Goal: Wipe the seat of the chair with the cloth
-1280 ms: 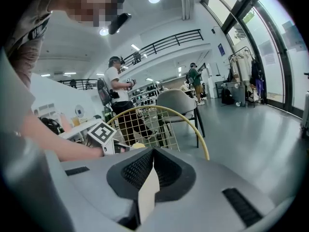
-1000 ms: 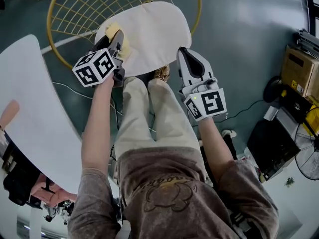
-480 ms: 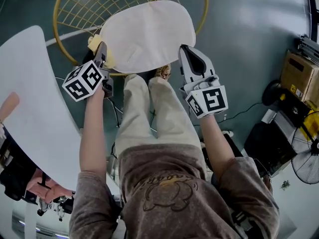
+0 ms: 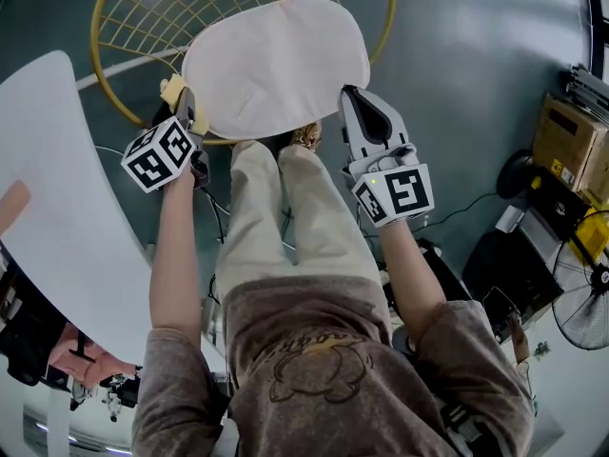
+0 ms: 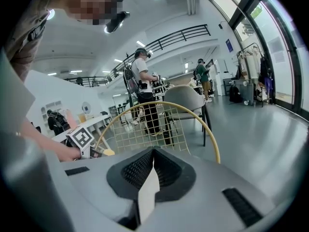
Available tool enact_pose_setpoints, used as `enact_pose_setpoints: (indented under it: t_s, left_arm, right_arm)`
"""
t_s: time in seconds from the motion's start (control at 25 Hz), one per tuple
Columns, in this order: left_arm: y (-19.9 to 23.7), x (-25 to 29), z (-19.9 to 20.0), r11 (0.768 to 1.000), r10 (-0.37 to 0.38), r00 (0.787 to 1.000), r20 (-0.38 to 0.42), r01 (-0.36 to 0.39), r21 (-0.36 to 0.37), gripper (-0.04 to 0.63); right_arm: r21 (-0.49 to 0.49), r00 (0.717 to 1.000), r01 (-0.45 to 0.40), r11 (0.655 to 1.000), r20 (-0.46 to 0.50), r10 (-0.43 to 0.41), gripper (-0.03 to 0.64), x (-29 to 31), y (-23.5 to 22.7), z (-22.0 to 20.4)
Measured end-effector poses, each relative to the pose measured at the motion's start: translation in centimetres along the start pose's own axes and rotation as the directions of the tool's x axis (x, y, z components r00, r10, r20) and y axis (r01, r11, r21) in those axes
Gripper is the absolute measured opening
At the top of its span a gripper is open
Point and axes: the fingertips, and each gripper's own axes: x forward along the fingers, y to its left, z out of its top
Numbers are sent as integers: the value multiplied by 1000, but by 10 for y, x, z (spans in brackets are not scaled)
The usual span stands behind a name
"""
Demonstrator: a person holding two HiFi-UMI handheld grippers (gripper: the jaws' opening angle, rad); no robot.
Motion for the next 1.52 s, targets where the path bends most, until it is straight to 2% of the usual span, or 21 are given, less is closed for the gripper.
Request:
enact_pose_setpoints:
  t_s: [0.4, 0.88, 1.08, 1.36, 1.52]
  left_arm:
    - [5, 37, -24, 999, 17, 999, -31, -18, -39, 110]
    - [-6, 77, -31, 999, -17, 993, -115, 21, 35, 111]
    - [-31, 91, -36, 994, -45, 987, -155, 59, 88, 110]
    - [-71, 121, -46, 995, -97, 982, -165, 102, 22, 110]
    - [-95, 132, -48, 992, -100, 981, -164, 111, 61, 110]
  right_arm:
    - [4, 1000, 10, 1000, -14, -10, 26, -1, -6, -7]
    - [9, 999, 17, 1000, -31, -16, 26, -2, -7, -13]
    - [10, 999, 18, 1000, -32, -18, 26, -1, -8, -14]
    - [12, 999, 39, 999, -33, -39, 26, -5, -21, -11]
    - [13, 998, 50, 999, -26, -50, 26, -13, -31, -8]
